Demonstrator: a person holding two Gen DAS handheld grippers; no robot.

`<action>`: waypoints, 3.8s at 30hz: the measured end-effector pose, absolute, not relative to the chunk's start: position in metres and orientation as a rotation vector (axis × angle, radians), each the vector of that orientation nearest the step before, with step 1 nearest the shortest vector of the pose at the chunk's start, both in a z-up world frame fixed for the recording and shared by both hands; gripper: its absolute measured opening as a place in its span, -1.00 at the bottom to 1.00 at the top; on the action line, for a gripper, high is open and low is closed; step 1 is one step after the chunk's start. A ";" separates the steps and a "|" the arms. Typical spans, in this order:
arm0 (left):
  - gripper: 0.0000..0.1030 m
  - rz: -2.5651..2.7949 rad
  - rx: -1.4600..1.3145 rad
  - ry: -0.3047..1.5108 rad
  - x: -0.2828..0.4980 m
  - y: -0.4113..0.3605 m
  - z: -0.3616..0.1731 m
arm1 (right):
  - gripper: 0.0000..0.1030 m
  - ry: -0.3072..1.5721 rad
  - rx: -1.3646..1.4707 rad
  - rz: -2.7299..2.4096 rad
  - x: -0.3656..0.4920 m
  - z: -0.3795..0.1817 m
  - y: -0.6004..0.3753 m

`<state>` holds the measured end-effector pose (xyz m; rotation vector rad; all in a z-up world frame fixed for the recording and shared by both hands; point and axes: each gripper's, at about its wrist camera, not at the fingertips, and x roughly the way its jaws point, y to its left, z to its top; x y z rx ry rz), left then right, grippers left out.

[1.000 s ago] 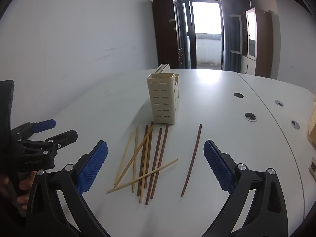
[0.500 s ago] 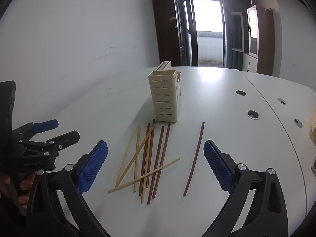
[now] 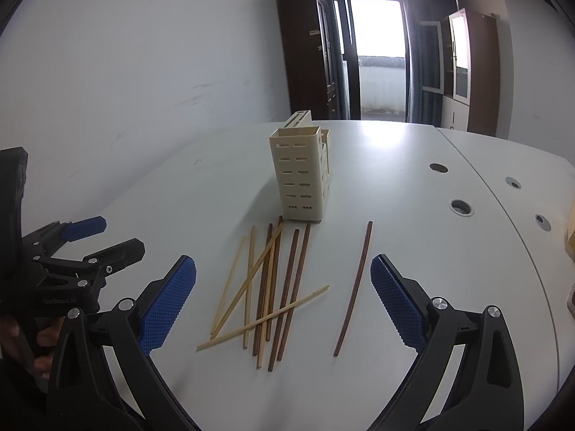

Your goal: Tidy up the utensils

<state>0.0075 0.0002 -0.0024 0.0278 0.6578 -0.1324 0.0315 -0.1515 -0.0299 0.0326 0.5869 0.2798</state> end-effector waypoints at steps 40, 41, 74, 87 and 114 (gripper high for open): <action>0.89 -0.142 0.026 0.694 0.015 -0.003 -0.011 | 0.92 0.616 0.057 0.276 0.040 -0.037 -0.157; 0.89 -0.143 0.025 0.704 0.018 -0.003 -0.013 | 0.92 0.623 0.066 0.274 0.042 -0.039 -0.159; 0.27 -0.221 0.113 1.039 0.224 -0.061 -0.131 | -0.45 0.980 0.120 0.222 0.162 -0.164 -0.138; -0.58 -0.220 0.110 1.037 0.231 -0.053 -0.132 | -0.90 0.933 0.152 0.279 0.168 -0.165 -0.142; -0.89 -0.394 -0.091 0.929 0.164 -0.015 -0.058 | -0.90 0.524 0.402 0.437 0.098 -0.067 -0.187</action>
